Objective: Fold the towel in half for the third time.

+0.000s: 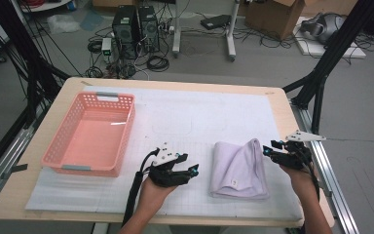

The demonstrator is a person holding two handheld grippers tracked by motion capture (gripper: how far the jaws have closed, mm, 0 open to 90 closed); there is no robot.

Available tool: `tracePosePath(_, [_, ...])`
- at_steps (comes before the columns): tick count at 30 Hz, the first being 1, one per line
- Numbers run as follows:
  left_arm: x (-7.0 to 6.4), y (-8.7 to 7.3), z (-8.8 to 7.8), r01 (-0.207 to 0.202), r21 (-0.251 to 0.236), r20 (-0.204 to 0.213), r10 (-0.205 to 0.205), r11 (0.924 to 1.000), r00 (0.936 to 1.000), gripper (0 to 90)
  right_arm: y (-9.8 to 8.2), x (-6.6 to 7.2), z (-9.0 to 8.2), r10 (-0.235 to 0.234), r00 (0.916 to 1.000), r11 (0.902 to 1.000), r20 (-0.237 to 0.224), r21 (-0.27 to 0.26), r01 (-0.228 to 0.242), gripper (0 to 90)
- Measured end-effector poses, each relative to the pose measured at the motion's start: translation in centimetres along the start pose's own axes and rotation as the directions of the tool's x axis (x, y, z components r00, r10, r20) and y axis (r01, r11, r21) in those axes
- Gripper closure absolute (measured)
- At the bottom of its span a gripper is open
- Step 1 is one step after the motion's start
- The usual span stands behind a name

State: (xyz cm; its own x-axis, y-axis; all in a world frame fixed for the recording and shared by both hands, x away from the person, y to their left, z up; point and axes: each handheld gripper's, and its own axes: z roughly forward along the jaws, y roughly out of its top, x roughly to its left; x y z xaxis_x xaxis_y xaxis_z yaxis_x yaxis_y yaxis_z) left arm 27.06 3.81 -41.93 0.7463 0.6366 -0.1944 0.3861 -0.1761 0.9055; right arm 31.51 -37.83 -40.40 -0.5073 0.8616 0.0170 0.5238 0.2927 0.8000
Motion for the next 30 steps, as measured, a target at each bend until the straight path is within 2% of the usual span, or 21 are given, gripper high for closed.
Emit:
tracePosePath(5, [1.0, -0.7, -0.9, -0.003, 0.0, -0.02, 0.003, 1.0, 0.9998, 42.9, -1.3, 0.3, -1.9, 0.023, 0.9992, 0.9997, 0.031, 0.002, -0.023, 49.4])
tracePosePath(9, [1.6, -1.2, -1.5, -0.005, 0.005, -0.033, 0.005, 1.0, 0.9995, 40.1, -1.9, 1.7, -3.1, 0.012, 0.9994, 0.9999, 0.031, -0.003, -0.012, 45.9])
tracePosePath(13, [2.2, -1.5, -2.1, 0.006, -0.016, -0.038, -0.007, 0.9998, 0.9993, 36.7, -2.1, 3.1, -3.7, 0.008, 0.9998, 1.0, 0.019, -0.005, -0.007, 44.9])
tracePosePath(19, [2.9, -1.7, -2.7, 0.022, -0.036, -0.033, -0.023, 0.9991, 0.9992, 35.6, -2.3, 5.5, -4.6, -0.009, 0.9992, 0.9996, -0.039, -0.026, 0.008, 58.7])
tracePosePath(22, [3.0, -1.7, -2.8, 0.024, -0.042, -0.031, -0.025, 0.9989, 0.9992, 35.7, -2.7, 6.3, -4.6, 0.013, 0.9972, 0.9994, -0.073, -0.032, -0.016, 62.3])
tracePosePath(24, [3.0, -1.8, -2.8, 0.016, -0.038, -0.031, -0.017, 0.9992, 0.9994, 35.7, -2.9, 6.7, -4.4, 0.012, 0.9958, 0.9996, -0.09, -0.025, -0.014, 64.6])
tracePosePath(26, [3.1, -1.9, -2.8, 0.02, -0.037, -0.032, -0.021, 0.9991, 0.9993, 35.7, -3.2, 7.0, -3.7, 0.003, 0.9951, 1.0, -0.099, 0.002, -0.002, 64.4])
tracePosePath(30, [3.1, -2.0, -2.8, 0.017, -0.034, -0.033, -0.018, 0.9993, 0.9993, 36.0, -3.6, 7.6, -2.5, 0.014, 0.9902, 0.9991, -0.139, 0.042, -0.008, 63.6])
